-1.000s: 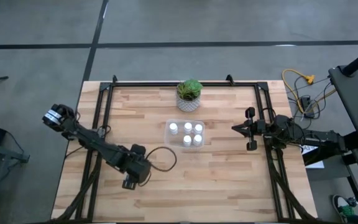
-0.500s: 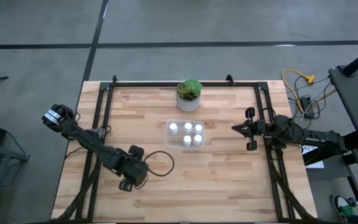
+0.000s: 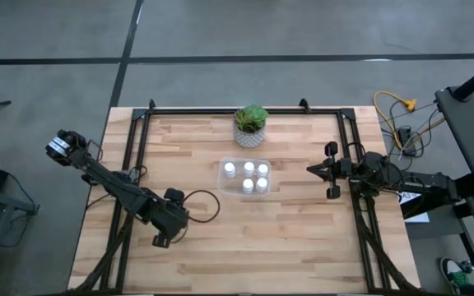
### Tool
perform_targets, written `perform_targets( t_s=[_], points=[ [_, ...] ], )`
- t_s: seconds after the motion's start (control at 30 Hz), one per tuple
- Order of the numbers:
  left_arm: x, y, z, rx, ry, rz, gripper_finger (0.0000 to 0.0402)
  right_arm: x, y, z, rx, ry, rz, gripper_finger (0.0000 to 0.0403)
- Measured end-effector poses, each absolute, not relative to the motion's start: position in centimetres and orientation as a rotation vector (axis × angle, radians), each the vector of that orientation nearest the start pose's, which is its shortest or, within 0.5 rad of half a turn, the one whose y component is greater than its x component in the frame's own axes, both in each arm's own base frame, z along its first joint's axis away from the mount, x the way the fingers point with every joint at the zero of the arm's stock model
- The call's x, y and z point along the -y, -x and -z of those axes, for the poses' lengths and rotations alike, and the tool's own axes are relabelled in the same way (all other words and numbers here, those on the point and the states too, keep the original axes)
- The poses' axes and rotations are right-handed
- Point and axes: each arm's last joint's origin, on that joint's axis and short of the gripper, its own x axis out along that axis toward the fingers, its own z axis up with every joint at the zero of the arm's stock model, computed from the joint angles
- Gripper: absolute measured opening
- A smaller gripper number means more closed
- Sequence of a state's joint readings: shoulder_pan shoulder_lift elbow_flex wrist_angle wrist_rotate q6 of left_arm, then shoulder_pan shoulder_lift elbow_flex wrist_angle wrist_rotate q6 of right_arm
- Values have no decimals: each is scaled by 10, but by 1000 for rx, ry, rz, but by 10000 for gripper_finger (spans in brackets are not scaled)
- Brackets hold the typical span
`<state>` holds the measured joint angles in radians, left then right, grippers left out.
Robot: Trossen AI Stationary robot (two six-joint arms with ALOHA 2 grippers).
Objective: Pick and place pill bottles into a basket
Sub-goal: Put the white medicine bottle into the transparent bin
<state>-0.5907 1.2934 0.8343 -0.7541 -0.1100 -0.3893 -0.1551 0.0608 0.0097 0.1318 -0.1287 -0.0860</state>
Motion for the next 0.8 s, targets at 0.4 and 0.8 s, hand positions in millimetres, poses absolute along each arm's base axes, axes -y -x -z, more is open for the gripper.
perform_targets(
  t_s=[0.4,0.8],
  points=[
    [120,-185,-199,-1234,-52,147,242,12,-100,-175,79,97,29,9],
    [121,-186,-196,-1246,-46,135,242,12,-100,-175,79,97,28,9]
  ],
)
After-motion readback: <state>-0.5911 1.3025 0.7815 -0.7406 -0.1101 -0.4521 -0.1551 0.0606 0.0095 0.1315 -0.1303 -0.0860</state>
